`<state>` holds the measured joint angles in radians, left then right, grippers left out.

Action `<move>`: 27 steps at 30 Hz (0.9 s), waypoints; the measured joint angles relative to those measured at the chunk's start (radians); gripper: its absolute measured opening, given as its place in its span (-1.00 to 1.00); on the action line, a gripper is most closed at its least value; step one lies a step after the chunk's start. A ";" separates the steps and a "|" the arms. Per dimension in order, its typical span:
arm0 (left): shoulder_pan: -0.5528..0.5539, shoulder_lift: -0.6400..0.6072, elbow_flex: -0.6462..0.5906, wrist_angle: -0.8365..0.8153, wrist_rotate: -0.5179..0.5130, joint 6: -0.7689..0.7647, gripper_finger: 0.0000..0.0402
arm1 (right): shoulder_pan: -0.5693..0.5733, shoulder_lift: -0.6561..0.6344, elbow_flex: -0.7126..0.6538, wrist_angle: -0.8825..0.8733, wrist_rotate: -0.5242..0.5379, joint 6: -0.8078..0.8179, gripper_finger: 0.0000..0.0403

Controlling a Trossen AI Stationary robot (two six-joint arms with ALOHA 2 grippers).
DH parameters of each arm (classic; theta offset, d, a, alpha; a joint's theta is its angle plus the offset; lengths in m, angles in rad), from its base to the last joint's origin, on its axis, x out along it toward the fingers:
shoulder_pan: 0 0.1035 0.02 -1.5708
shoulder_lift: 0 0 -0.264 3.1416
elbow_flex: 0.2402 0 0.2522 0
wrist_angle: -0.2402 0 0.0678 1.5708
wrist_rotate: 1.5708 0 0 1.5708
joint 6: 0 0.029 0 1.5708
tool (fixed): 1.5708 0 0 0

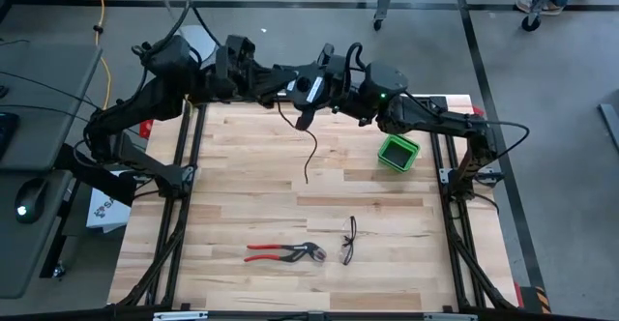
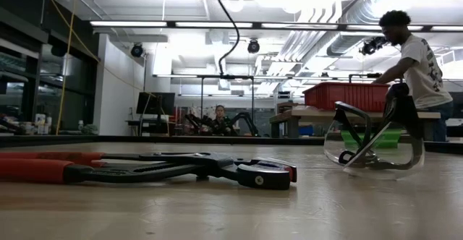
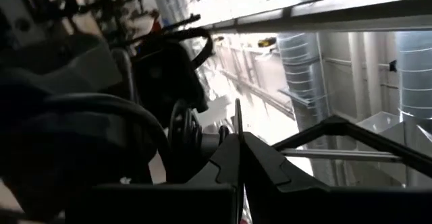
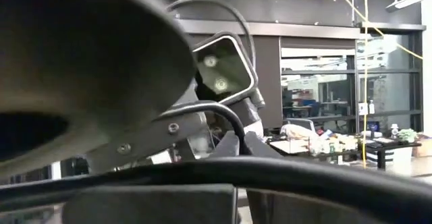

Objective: Coil cords
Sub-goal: Coil the black wire on the black spool

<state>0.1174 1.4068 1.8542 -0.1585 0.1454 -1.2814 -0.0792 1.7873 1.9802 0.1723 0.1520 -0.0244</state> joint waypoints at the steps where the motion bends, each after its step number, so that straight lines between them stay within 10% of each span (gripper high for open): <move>1: -0.004 -0.009 0.000 -0.029 0.002 -0.001 -1.00 | 0.000 0.001 0.000 -0.001 0.000 -0.014 -1.00; 27: 0.040 -0.164 -0.003 -0.602 -0.014 0.344 -1.00 | -0.092 -0.002 0.002 -0.145 -0.091 -0.127 -1.00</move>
<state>0.1574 1.2425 1.8515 -0.7607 0.1313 -0.9370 -0.1707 1.7851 1.9822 0.0274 0.0606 -0.1514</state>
